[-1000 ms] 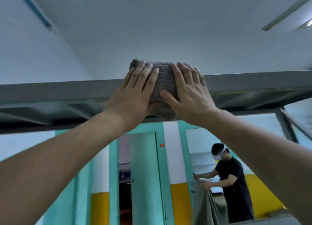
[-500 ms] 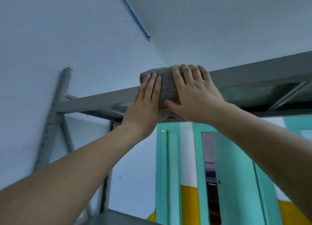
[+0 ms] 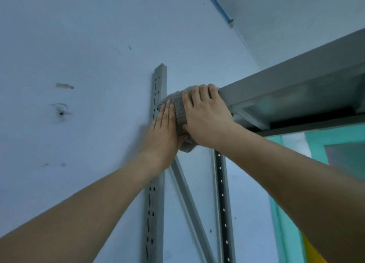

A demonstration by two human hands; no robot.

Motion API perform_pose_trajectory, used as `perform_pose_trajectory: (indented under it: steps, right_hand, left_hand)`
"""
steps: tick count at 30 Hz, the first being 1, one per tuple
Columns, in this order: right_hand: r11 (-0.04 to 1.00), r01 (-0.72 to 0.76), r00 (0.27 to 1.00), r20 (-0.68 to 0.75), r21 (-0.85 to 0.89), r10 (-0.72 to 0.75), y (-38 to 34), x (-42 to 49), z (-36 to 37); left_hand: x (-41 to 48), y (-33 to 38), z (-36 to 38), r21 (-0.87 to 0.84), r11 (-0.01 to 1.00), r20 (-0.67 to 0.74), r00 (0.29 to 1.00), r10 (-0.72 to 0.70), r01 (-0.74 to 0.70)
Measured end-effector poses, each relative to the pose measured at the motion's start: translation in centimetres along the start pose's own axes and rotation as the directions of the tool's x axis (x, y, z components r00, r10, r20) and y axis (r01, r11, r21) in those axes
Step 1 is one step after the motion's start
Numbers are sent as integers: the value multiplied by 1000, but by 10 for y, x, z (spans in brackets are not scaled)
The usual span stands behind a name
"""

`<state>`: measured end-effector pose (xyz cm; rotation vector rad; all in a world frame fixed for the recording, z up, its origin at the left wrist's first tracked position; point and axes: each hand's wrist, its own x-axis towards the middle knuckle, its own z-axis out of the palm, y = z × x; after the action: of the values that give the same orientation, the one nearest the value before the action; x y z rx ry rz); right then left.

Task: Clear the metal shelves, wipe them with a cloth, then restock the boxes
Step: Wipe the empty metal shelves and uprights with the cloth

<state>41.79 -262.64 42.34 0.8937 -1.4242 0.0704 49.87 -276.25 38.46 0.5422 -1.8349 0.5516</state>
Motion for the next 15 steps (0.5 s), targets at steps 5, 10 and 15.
perform_pose_trajectory:
  steps: [5,10,15]
  right_hand:
    - [999,-31,999,27,-16,31,-55,41,28]
    - [995,-42,999,-14,-87,41,-50,41,45]
    - [991,-90,995,38,-104,94,-52,44,45]
  left_hand:
    - [-1,-64,52,-172,985,-170,985,-1,-28]
    - [5,-42,87,-356,932,-345,936,-66,-66]
    - [7,-21,84,-503,864,-270,948,-166,8]
